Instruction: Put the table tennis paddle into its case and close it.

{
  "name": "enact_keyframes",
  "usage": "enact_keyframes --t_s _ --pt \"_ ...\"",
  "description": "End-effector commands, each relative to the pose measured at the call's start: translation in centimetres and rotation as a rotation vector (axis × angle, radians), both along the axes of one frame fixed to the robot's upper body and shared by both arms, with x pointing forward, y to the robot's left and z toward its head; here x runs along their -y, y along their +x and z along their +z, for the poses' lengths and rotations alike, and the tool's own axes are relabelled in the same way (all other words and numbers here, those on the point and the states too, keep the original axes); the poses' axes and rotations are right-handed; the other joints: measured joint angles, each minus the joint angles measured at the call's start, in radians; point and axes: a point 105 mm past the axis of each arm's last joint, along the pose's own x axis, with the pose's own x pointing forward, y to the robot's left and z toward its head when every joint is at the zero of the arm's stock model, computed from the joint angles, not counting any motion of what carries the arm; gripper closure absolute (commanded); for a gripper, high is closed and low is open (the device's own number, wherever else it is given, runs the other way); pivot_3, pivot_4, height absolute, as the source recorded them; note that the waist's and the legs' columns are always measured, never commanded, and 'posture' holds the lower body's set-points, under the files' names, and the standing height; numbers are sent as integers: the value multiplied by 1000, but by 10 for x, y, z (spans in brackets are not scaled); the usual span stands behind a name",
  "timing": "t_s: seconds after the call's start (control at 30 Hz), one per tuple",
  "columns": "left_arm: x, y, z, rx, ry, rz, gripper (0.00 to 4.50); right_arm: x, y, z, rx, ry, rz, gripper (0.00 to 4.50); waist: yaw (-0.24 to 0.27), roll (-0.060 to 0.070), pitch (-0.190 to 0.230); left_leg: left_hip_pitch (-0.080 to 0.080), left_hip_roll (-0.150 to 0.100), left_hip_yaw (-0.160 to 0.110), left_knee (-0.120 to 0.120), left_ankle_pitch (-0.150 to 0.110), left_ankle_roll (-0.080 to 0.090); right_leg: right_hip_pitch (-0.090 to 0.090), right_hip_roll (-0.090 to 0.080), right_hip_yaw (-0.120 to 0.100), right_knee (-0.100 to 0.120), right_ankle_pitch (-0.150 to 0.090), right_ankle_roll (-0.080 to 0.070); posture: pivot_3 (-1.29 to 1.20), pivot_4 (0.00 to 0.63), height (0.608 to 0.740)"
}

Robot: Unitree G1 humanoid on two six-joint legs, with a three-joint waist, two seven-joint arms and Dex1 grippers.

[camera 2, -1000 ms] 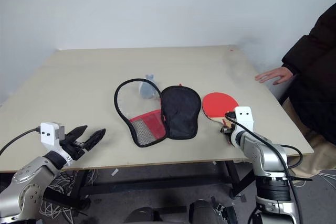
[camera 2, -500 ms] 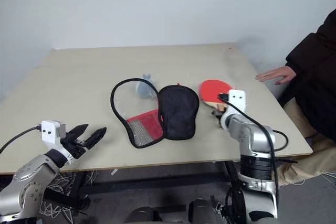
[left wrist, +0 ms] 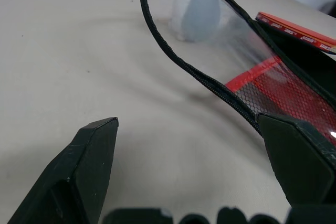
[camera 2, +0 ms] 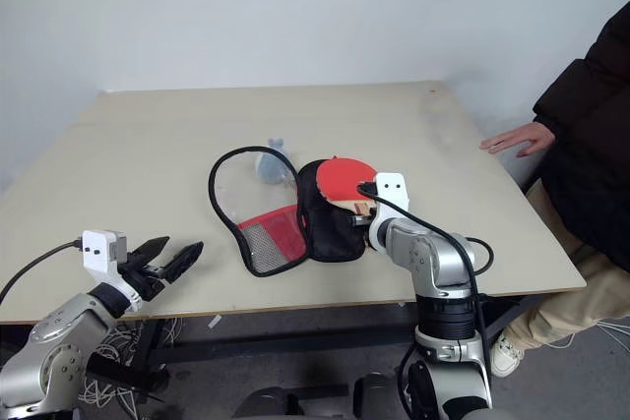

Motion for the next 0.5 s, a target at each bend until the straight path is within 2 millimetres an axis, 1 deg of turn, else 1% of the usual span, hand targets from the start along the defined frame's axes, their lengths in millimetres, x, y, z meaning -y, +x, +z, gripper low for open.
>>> enact_keyframes --t_s 0.03,0.23,0.5 --pt "4 2 12 51 8 -13 0 -11 11 24 103 10 25 3322 0 0 0 0 0 0 0 0 0 0 0 0 0 0 0 0 0 740" --pt "3 1 11 52 7 -10 0 -24 13 24 107 8 56 3322 -1 0 0 0 0 0 0 0 0 0 0 0 0 0 0 0 0 740" --pt "2 0 12 53 11 -6 0 -25 15 14 67 12 9 3322 -1 0 0 0 0 0 0 0 0 -1 0 0 0 0 0 0 0 740"
